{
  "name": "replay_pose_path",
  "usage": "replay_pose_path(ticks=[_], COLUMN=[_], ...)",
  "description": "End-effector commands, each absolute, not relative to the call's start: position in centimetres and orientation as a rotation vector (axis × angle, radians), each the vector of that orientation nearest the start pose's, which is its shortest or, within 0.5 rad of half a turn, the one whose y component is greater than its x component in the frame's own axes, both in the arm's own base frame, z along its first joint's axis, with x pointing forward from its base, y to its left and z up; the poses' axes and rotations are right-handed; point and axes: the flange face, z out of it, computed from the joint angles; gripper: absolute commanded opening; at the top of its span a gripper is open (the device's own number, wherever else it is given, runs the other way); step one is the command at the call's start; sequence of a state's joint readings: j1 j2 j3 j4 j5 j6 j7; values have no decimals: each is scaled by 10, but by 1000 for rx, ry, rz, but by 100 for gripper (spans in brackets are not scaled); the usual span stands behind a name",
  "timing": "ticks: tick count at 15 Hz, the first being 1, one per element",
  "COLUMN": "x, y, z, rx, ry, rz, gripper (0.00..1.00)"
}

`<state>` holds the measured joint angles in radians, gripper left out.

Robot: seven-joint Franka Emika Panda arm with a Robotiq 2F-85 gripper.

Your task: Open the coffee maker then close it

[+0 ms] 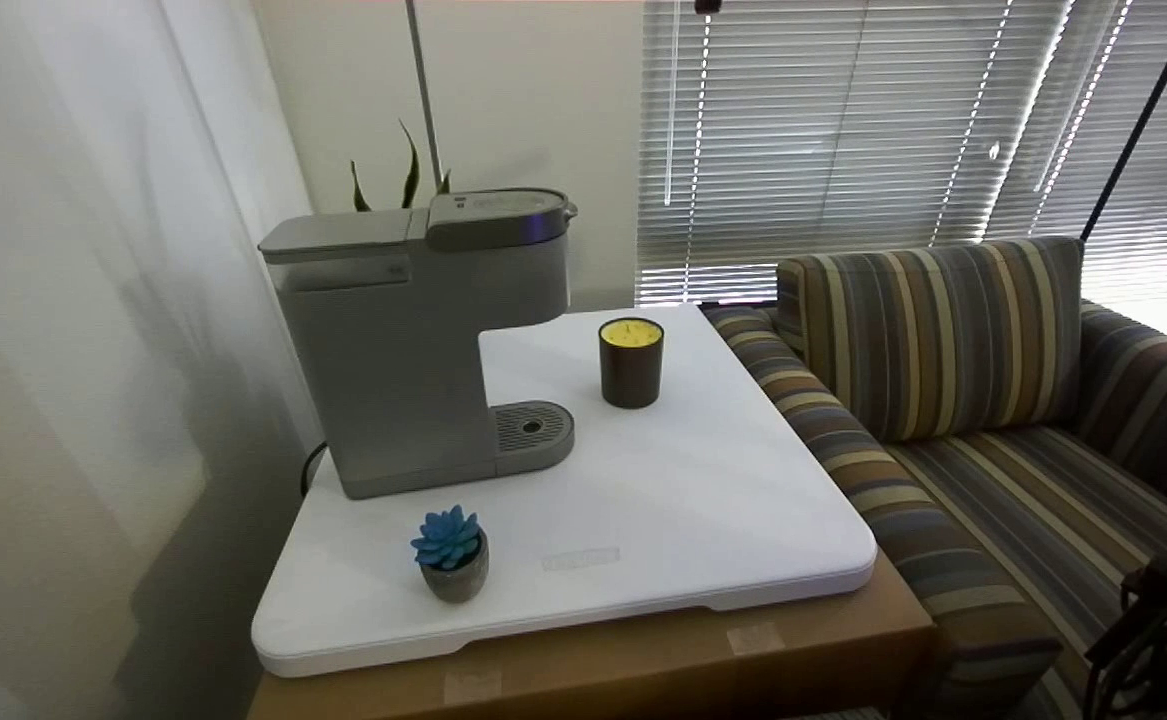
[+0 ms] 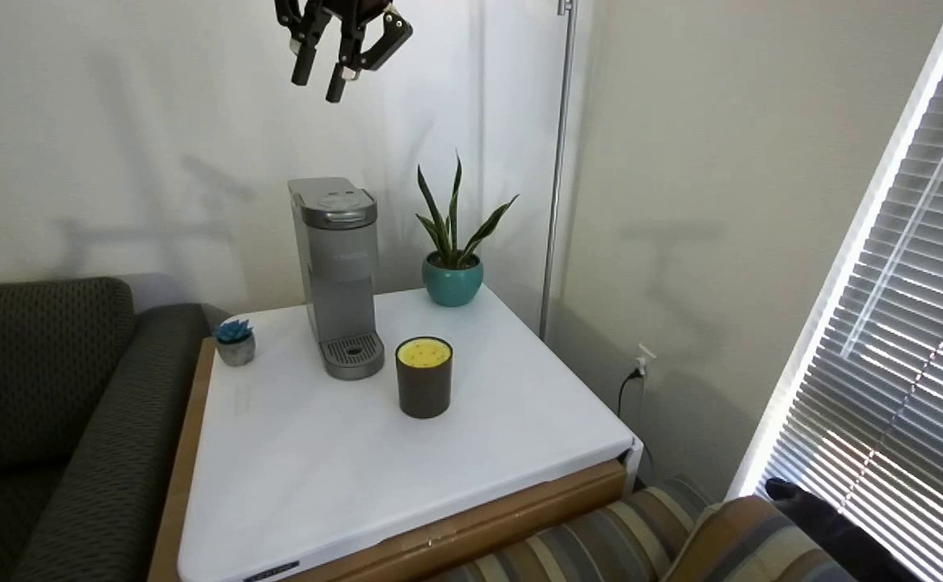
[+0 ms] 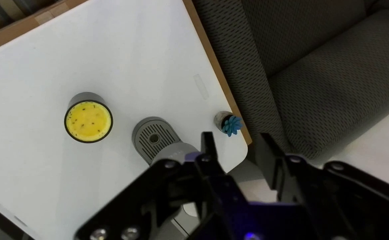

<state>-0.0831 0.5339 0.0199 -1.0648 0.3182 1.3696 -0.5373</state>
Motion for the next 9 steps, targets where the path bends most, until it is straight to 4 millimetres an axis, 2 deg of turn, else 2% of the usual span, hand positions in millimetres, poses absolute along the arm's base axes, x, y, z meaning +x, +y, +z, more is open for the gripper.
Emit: replay_pose_path(ticks=[1,5,6,9], x=[685,686,686,686], y=[-12,-10,-10,-9], z=[517,516,516,515], rx=[-2685,-2684,-2684,-2682], ry=[-692,-687,-687,-682], rz=[151,145,145,142], gripper=[68,96,99,100])
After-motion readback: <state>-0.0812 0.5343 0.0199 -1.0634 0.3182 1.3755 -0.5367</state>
